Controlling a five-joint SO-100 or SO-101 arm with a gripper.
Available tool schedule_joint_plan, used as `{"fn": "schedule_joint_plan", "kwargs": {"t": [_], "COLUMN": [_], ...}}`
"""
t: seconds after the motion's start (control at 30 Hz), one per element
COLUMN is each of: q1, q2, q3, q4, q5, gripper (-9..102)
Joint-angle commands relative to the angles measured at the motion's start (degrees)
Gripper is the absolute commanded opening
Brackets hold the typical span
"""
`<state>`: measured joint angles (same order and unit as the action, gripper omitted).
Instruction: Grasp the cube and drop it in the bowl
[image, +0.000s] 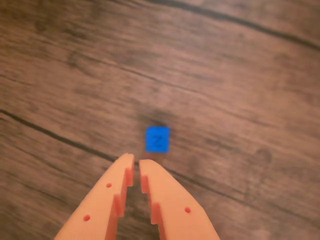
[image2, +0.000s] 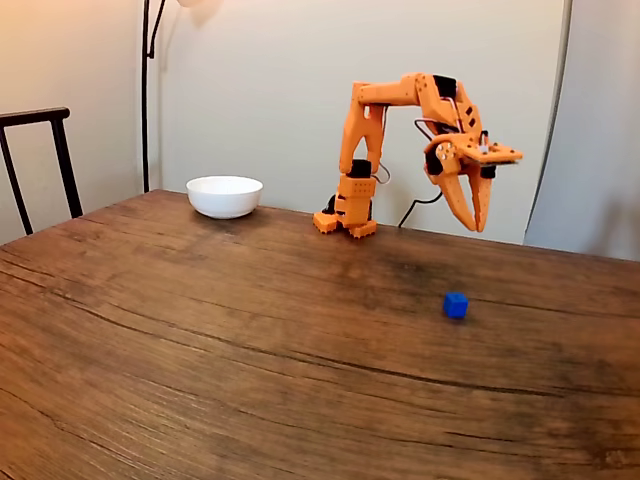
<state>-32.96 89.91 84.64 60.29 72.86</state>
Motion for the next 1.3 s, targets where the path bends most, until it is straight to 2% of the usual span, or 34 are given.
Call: {"fn": "schedule_joint_plan", "kwargs": {"t": [0.0, 0.37, 0.43, 0.63, 0.83, 0.97, 1.27], "q1": [0.2, 0.1, 0.1, 0.1, -1.5, -3.0, -4.1], "q2": [0.4, -6.3, -8.8, -14.9, -18.2, -18.9, -19.4], "q3": [-2.9, -3.3, -5.5, -11.5, -12.9, -12.9, -11.9], "q4": [1.1, 3.3, 3.3, 4.0, 4.0, 3.4, 3.3], "q5": [-2.2, -3.0, -3.0, -2.3, -2.3, -2.5, -2.4], "gripper": [0, 0, 5, 31, 46, 51, 51]}}
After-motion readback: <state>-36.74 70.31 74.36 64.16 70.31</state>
